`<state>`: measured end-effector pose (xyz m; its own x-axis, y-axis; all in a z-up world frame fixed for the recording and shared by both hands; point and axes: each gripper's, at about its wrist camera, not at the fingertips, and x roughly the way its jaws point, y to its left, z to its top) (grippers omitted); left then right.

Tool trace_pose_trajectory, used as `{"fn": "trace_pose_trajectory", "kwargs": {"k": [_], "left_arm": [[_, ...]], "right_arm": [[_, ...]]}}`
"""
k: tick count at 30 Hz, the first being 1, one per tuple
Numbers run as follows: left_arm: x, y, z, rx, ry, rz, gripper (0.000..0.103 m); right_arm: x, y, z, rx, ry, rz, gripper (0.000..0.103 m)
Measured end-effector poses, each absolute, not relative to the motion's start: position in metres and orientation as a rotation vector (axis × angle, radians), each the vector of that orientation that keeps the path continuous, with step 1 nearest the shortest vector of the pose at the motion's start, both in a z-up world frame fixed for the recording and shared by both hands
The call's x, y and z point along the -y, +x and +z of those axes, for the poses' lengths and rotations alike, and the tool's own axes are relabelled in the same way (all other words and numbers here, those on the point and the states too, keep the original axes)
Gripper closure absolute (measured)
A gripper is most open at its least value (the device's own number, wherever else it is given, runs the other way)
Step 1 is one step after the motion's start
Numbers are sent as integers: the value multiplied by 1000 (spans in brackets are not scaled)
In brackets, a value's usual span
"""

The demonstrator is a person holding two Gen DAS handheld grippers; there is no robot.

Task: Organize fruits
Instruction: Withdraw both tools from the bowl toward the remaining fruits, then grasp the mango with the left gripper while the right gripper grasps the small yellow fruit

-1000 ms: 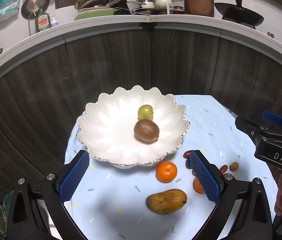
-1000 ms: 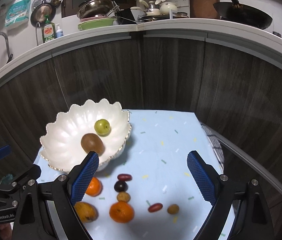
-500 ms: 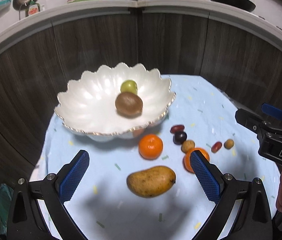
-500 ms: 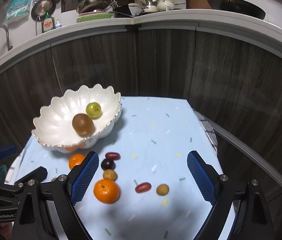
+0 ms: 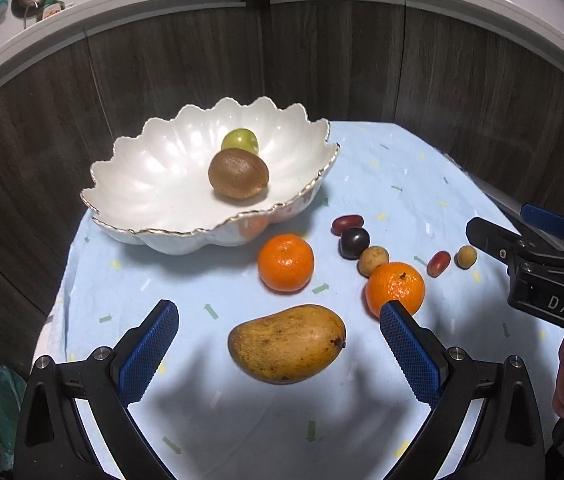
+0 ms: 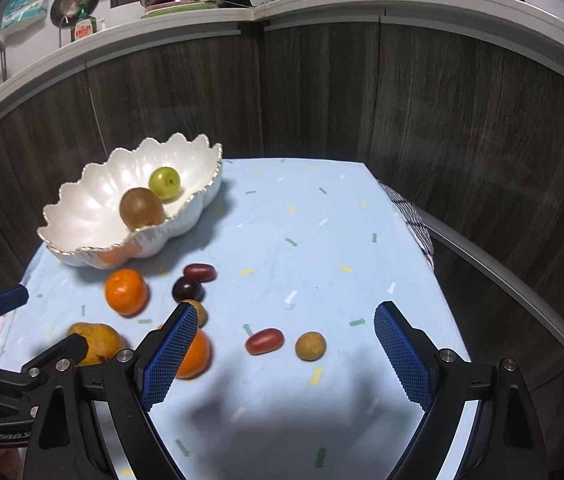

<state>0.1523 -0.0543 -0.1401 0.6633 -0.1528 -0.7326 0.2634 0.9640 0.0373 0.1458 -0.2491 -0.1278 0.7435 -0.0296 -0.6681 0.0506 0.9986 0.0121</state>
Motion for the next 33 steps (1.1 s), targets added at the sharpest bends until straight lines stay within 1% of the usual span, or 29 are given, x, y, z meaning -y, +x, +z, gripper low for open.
{"fn": "trace_pose_trajectory", "kwargs": {"k": [12, 14, 15, 16, 19, 20, 21, 24, 33], "left_arm": [[65, 161, -161, -846, 149, -209, 1], [67, 162, -163, -851, 154, -210, 1], [68, 163, -164, -855, 155, -213, 1], [68, 163, -166, -856, 156, -212, 2], [69, 163, -170, -865, 157, -211, 2], [70, 164, -173, -872, 160, -209, 5], [70, 164, -174, -874, 158, -211, 6], [71, 163, -178, -880, 158, -211, 6], [69, 167, -188, -899, 141, -202, 7]], "right_arm": [[266, 156, -155, -772, 46, -85, 14], [269, 157, -159, -780, 51, -91, 18], [271, 158, -162, -788, 54, -95, 25], [272, 158, -164, -794, 61, -94, 28], [276, 160, -170, -816, 75, -97, 35], [277, 160, -172, -822, 80, -103, 36], [278, 160, -175, -832, 89, -101, 36], [280, 162, -178, -852, 107, -101, 43], [277, 171, -185, -886, 99, -101, 52]]}}
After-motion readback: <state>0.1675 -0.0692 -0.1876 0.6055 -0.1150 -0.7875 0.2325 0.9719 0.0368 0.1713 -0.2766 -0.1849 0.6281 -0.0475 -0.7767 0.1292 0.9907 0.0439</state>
